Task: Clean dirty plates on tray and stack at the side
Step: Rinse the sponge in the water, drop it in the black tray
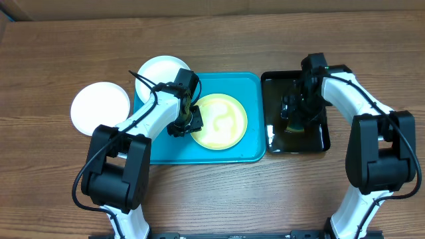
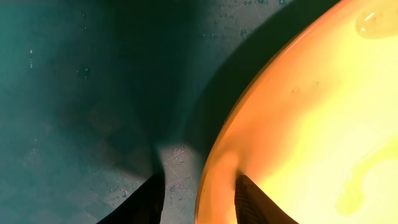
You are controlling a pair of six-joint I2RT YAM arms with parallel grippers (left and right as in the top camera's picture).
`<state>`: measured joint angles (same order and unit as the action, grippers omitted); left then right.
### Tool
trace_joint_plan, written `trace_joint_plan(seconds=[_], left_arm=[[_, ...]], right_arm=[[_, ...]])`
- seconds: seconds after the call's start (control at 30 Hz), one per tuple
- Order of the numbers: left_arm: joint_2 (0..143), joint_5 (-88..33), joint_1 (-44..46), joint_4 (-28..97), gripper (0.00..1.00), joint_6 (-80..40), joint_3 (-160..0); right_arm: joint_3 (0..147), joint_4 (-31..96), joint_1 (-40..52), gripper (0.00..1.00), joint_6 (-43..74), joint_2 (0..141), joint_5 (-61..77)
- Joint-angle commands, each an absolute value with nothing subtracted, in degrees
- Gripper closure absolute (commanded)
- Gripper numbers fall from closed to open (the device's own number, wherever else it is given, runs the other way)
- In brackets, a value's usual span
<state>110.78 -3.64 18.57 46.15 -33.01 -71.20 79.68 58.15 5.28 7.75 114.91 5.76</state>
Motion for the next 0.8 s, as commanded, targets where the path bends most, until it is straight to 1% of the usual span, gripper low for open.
trace_joint_plan(seconds=[0.0,0.03,0.07,0.1,0.17,0.23,0.3,0.33,0.37,0.4,0.43,0.47,0.63,0.77], left_arm=[[111.74,-3.01,18.83,46.28,0.60,-32.75,-70.76],[111.74,-3.01,18.83,46.28,0.60,-32.75,-70.76],[111.74,-3.01,18.83,46.28,0.57,-32.75,-70.76],[111.74,-3.01,18.83,46.30,0.51,-32.75,-70.76],[111.74,-3.01,18.83,46.30,0.51,-32.75,-70.76],[111.74,-3.01,18.83,46.33,0.54,-32.75,-70.76],[111.74,-3.01,18.83,46.30,0.62,-32.75,-70.76],[111.74,-3.01,18.83,46.30,0.64,-32.75,-70.76],[111.74,-3.01,18.83,46.30,0.65,-32.75,-70.76],[111.74,-3.01,18.83,46.30,0.63,-32.75,-70.76],[111.74,-3.01,18.83,46.30,0.59,-32.75,-70.76],[111.74,-3.03,18.85,46.33,0.59,-32.75,-70.74],[111.77,-3.03,18.94,46.33,0.62,-32.75,-70.50],[111.77,-3.03,18.94,46.48,0.62,-32.75,-70.50]], right_arm=[[85.95,59.75,5.02,0.10,7.94,115.02,6.24],[86.78,60.18,5.02,0.08,7.94,115.02,6.24],[87.07,60.16,5.04,0.00,7.94,115.02,6.24],[87.09,60.14,5.08,0.00,7.94,115.02,6.22],[87.07,60.23,5.08,0.00,7.94,115.02,6.22],[87.02,60.12,5.08,0.00,7.94,115.04,6.22],[87.02,60.12,5.08,0.00,7.94,115.04,6.22],[87.02,60.12,5.08,0.00,7.94,115.04,6.22],[87.02,60.10,5.08,0.00,7.94,115.04,6.22],[87.02,60.10,5.08,0.00,7.94,115.04,6.22],[87.02,60.10,5.08,0.00,7.94,115.04,6.22],[87.02,60.10,5.08,0.00,7.94,115.02,6.22],[87.02,58.76,5.08,0.00,7.90,115.04,6.02],[89.19,58.35,4.86,0.00,7.29,114.74,7.55]])
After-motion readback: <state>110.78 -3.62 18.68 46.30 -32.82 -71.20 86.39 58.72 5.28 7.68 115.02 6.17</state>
